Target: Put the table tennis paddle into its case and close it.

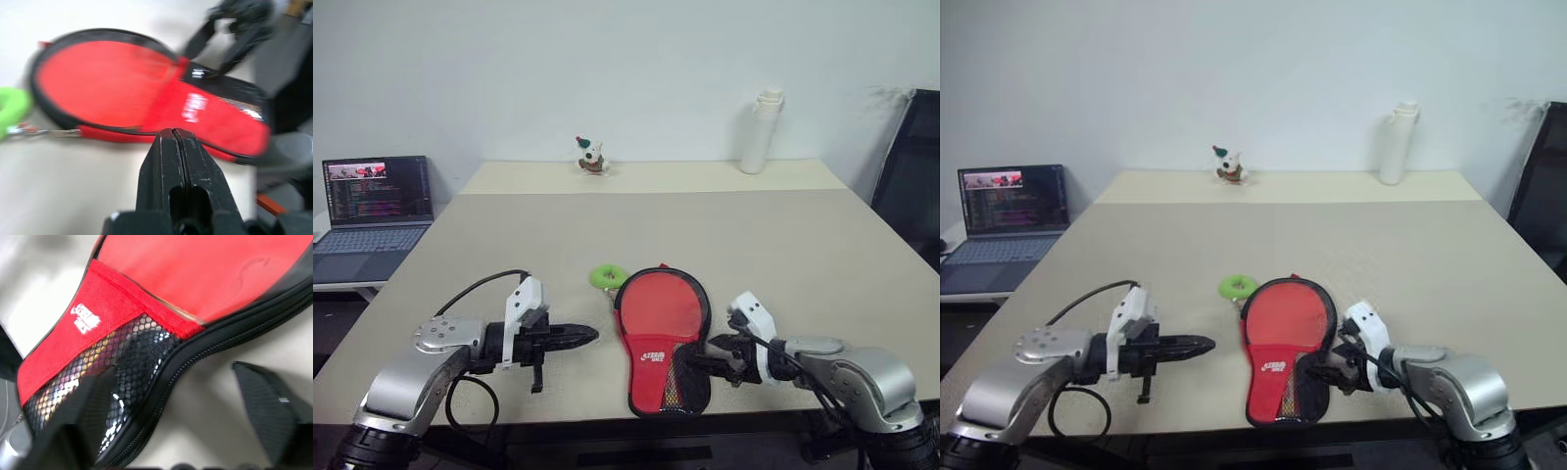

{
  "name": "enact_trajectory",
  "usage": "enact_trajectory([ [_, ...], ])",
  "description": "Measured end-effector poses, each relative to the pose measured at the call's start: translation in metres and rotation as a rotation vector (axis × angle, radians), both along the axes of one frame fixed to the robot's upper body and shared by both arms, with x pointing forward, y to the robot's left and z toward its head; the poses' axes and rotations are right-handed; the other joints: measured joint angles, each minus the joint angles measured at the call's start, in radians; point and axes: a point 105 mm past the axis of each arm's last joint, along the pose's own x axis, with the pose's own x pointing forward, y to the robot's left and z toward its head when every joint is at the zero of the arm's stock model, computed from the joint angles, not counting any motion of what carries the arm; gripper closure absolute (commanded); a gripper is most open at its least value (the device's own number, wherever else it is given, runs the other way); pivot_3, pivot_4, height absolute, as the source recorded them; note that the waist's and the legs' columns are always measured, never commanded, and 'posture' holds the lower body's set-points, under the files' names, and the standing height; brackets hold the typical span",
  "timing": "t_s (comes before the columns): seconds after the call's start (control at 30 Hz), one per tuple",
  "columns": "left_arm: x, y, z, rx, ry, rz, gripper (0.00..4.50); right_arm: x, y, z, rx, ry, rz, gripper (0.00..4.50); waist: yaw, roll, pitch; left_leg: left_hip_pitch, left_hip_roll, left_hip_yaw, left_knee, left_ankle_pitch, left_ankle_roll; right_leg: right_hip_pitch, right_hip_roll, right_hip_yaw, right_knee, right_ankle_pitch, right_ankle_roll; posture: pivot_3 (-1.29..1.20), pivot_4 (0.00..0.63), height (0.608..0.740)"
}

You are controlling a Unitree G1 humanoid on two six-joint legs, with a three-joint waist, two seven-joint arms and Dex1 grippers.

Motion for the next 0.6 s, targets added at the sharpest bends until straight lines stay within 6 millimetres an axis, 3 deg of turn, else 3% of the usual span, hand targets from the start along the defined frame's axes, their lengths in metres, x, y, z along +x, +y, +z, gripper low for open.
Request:
enact_trajectory([
  [0.03,0.007,0.001,0.001,-0.004,-0.018,0.031,4.5,0.001,0.0,0.008,0.03,-0.018,0.005,0.03,0.0,0.0,0.0,0.0,0.0,0.0,0.0,0.0,0.0,0.0,0.0,0.0,0.0,0.0,0.0,0.0,0.15,0.74],
  [0.13,0.032,0.009,0.008,0.005,-0.091,0.145,3.92,0.01,-0.003,0.032,0.064,-0.103,-0.003,0.0,0.0,0.0,0.0,0.001,-0.001,0.0,0.0,0.0,0.0,0.001,0.0,0.0,0.001,0.0,0.0,0.0,0.15,0.74],
  [0.5,0.087,0.009,0.011,-0.041,-0.111,0.34,0.1,0.024,-0.004,0.038,0.052,-0.168,-0.055,0.0,0.0,0.0,0.0,-0.001,-0.001,0.0,0.0,0.0,0.0,0.0,0.0,0.0,0.0,0.0,0.0,0.0,0.15,0.74],
  [0.6,0.102,0.003,0.006,-0.074,-0.087,0.396,0.04,0.026,-0.003,0.036,0.043,-0.175,-0.063,0.0,0.001,0.0,0.0,-0.001,-0.001,0.0,0.0,0.0,0.0,0.0,0.0,0.0,0.0,0.0,0.0,0.0,0.15,0.74],
])
